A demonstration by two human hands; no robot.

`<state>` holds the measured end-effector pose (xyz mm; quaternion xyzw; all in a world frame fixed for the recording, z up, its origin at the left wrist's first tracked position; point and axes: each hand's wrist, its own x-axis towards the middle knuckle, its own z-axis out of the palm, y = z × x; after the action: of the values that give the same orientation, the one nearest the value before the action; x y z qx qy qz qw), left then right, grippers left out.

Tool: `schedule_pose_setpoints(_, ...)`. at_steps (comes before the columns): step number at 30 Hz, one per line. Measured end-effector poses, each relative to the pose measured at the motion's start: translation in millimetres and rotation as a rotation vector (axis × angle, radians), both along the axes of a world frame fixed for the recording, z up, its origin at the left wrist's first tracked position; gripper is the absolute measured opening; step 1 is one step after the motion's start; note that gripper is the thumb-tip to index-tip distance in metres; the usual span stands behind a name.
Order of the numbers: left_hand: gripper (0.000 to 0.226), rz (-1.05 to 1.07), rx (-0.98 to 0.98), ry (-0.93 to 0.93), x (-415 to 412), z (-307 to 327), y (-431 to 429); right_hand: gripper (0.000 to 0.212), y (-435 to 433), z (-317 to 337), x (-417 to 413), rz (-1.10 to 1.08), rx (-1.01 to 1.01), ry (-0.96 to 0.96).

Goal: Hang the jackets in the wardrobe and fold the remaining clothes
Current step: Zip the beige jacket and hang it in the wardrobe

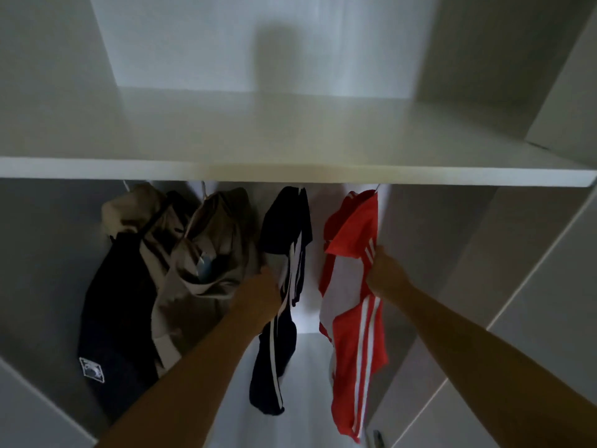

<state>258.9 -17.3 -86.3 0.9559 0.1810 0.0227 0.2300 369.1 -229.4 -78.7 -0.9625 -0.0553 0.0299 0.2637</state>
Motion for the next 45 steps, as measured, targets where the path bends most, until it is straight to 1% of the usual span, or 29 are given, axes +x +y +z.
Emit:
schedule_pose_setpoints(2,0.036,0.041,-0.011,0.013,6,-1,-7,0.047,0,-7,1,0.064,0.041,0.002)
schedule_pose_setpoints(3,0.038,0.055,-0.01,0.013,7,0,-11,0.048,0,-9,1,0.091,0.051,0.007)
schedule_pose_setpoints(6,0.055,0.068,-0.028,0.063,14,-3,-27,0.045,1,-10,0,0.121,0.07,0.006)
schedule_pose_setpoints(7,0.058,0.055,-0.015,0.091,17,-5,-32,0.044,1,-11,-1,0.141,0.059,-0.003)
schedule_pose_setpoints(8,0.053,0.044,-0.007,0.108,20,-7,-37,0.043,1,-11,-2,0.153,0.054,-0.015)
schedule_pose_setpoints(10,0.03,0.058,-0.031,0.08,26,-9,-43,0.043,1,-11,-3,0.162,0.07,-0.045)
schedule_pose_setpoints(11,0.022,0.082,-0.048,0.067,27,-8,-45,0.043,1,-11,-4,0.163,0.08,-0.052)
schedule_pose_setpoints(14,0.036,0.123,-0.036,0.064,29,-3,-47,0.046,3,-9,-5,0.167,0.078,-0.018)
schedule_pose_setpoints(15,0.037,0.128,-0.032,0.063,29,-2,-47,0.047,4,-8,-5,0.17,0.079,0.004)
schedule_pose_setpoints(18,0.033,0.135,-0.001,0.067,23,1,-52,0.054,3,-8,-8,0.17,0.047,0.037)
schedule_pose_setpoints(20,0.023,0.112,-0.002,0.039,14,5,-55,0.062,-1,-10,-14,0.17,0.069,-0.021)
schedule_pose_setpoints(23,0.037,0.122,-0.115,-0.068,-19,4,-55,0.07,-6,-13,-37,0.194,0.06,-0.232)
schedule_pose_setpoints(25,0.035,0.129,-0.209,-0.2,-55,1,-56,0.066,-5,-14,-63,0.249,0.122,-0.352)
schedule_pose_setpoints(26,0.033,0.14,-0.238,-0.252,-78,0,-56,0.062,-2,-14,-79,0.292,0.189,-0.366)
schedule_pose_setpoints(29,0.032,0.241,-0.303,-0.337,-159,-5,-57,0.048,20,-17,-138,0.482,0.427,-0.261)
schedule_pose_setpoints(32,0.023,0.354,-0.313,-0.421,-256,-11,-60,0.037,54,-26,-209,0.795,0.528,-0.165)
schedule_pose_setpoints(33,0.024,0.43,-0.304,-0.452,-291,-11,-63,0.035,66,-28,-236,0.893,0.532,-0.124)
schedule_pose_setpoints(36,0.025,0.777,-0.302,-0.554,-400,-12,-80,0.03,102,-33,-325,1.171,0.472,0.045)
schedule_pose_setpoints(39,0.023,1.112,-0.258,-0.653,-514,-18,-115,0.029,124,-34,-430,1.476,0.432,0.143)
schedule_pose_setpoints(42,0.025,1.365,-0.189,-0.716,-621,-19,-171,0.027,116,-31,-548,1.734,0.379,0.264)
schedule_pose_setpoints(45,0.026,1.534,-0.122,-0.733,-722,-19,-244,0.022,78,-31,-670,1.947,0.362,0.4)
